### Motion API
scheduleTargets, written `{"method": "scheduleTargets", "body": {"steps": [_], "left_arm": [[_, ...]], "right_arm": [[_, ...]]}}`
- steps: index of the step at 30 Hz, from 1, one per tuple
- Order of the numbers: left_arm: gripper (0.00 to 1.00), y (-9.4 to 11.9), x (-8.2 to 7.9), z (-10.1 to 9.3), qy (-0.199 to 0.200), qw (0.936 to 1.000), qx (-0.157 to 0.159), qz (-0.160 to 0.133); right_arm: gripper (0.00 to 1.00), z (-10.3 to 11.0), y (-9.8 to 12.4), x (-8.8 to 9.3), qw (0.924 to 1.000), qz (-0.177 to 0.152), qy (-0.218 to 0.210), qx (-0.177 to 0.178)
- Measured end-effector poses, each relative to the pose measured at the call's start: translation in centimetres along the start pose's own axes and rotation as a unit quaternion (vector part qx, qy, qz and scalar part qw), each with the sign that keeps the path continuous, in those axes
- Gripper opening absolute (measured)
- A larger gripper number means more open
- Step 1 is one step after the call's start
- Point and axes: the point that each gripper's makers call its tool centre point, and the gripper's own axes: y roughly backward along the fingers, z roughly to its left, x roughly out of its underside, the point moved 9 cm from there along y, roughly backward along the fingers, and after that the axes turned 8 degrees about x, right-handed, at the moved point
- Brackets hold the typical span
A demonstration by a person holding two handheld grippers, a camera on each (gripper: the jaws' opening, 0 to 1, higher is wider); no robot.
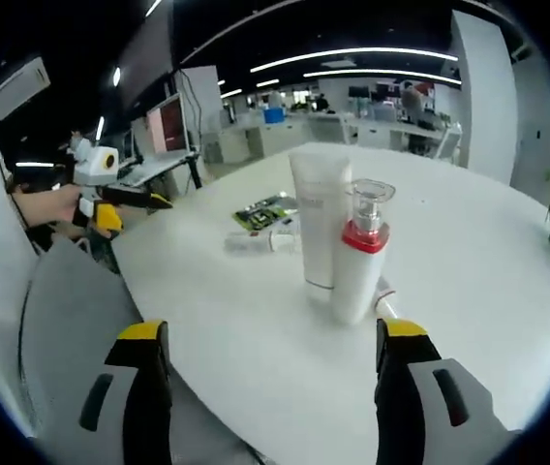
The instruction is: Arrange the skincare products in the storage area until every visible bottle or jar stands upright without overlapping.
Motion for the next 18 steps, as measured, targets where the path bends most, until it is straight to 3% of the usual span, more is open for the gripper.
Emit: {"method": "scheduleTargets", "body": {"steps": [6,10,15,18], "left_arm": [[0.99,1.9,1.1,-0.4,0.01,0.9996,-0.024,-0.009],[0.99,2.5,1.6,-0.7,0.015,0.9991,-0.035,-0.02],[0.98,3.0,2.3,-0.2,0.011,0.9989,-0.044,-0.011],[0.98,3.2,2.4,-0.5,0.021,0.998,-0.053,-0.027]], "right_arm": [[0.88,1.7,0.6,0.8,0.9998,0.004,-0.014,0.011],[0.88,1.9,0.6,1.4,0.9997,0.014,-0.015,0.014],[0.87,2.3,1.0,1.6,0.9996,0.019,-0.018,0.013],[0.87,2.3,1.3,1.4,0.9996,0.019,-0.014,0.014]]}}
